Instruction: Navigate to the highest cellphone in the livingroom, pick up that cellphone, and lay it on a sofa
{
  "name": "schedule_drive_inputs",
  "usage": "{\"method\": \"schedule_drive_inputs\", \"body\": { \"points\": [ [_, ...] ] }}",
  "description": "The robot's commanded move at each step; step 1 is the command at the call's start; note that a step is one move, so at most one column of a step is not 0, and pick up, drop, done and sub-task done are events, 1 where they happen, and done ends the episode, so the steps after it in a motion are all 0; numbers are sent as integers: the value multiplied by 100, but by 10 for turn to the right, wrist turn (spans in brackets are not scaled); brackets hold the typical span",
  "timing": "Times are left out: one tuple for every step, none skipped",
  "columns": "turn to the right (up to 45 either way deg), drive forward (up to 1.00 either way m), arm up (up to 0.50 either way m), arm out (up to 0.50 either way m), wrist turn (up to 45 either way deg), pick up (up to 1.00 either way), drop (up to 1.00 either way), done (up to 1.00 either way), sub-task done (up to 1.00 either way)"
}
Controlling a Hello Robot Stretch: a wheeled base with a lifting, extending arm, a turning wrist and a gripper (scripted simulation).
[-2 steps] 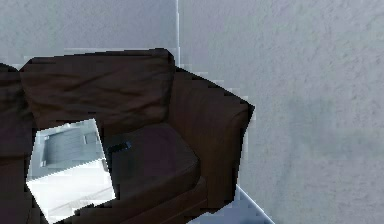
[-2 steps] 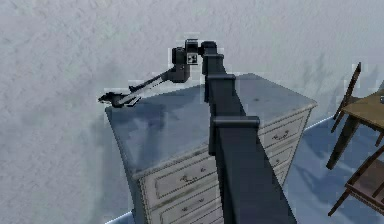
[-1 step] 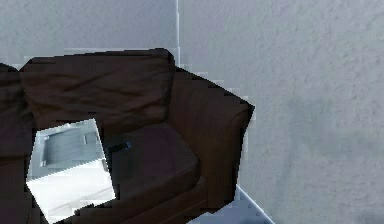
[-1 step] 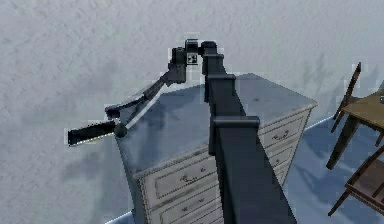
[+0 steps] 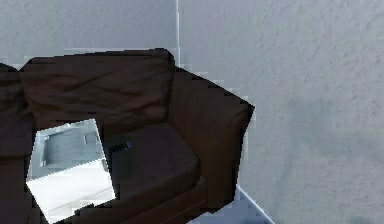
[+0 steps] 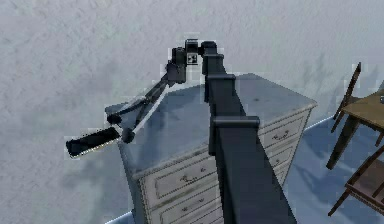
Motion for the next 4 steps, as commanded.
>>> {"method": "schedule_drive_inputs", "body": {
  "points": [
    [0, 0, 0, -46, 0, 0, 0, 0, 0],
    [-450, 0, 0, 0, 0, 0, 0, 0, 0],
    [-450, 0, 0, 0, 0, 0, 0, 0, 0],
    [-60, 0, 0, 0, 0, 0, 0, 0, 0]
  ]
}}
